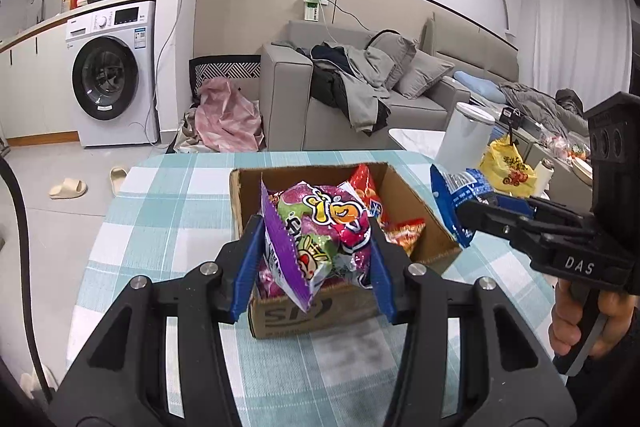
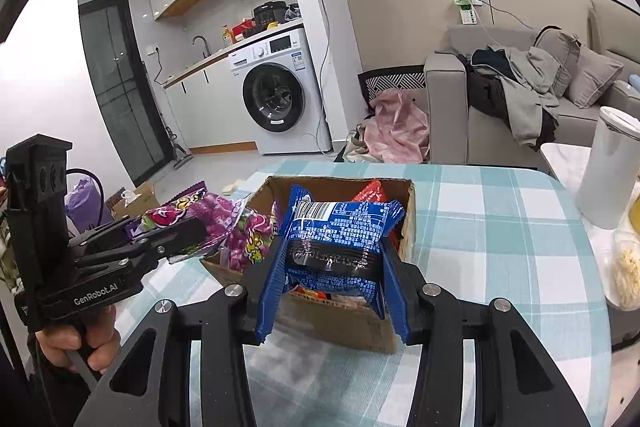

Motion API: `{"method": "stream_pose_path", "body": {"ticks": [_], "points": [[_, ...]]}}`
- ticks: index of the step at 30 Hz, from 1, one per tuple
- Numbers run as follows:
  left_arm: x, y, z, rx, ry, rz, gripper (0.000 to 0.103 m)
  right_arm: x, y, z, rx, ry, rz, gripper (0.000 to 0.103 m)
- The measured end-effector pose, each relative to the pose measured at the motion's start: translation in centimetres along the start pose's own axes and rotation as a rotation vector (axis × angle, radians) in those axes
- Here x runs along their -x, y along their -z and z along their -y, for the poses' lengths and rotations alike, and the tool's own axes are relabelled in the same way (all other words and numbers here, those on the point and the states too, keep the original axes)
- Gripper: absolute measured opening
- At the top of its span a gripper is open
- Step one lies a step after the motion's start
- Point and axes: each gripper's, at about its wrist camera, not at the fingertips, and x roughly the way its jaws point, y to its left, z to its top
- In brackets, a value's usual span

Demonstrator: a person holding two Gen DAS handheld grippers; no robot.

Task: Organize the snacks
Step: 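Lower both snacks into the box and open both grippers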

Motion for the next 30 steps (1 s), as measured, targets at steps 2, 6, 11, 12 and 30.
{"method": "stream_pose_path", "body": {"ticks": [2, 6, 11, 12, 30], "points": [[-0.5, -0.3, -0.2, 0.005, -0.003, 0.003, 0.046, -0.3, -0.3, 0.1, 0.002, -0.001, 0.003, 0.046], [-1.8, -0.9, -0.4, 0.012, -0.012, -0.001, 0.046, -0.9, -0.9, 0.5, -0.006, -0.004, 0.005, 0.046], [-3.5, -1.4, -0.4, -0.004, -0.028, -0.001, 0.046, -1.8, -1.5, 0.8, -0.014, -0.006, 0.006, 0.046], [-3.9, -1.5, -0.4, -0.007, -0.029, -0.001, 0.046, -2.1, -1.6, 0.9, -0.019, -0.004, 0.006, 0.046], [-9.9, -1.6, -0.2, -0.047, -0.063, -0.007, 0.046, -7.8, -1.9, 1.6, -0.026, 0.011, -0.068, 0.046]]}}
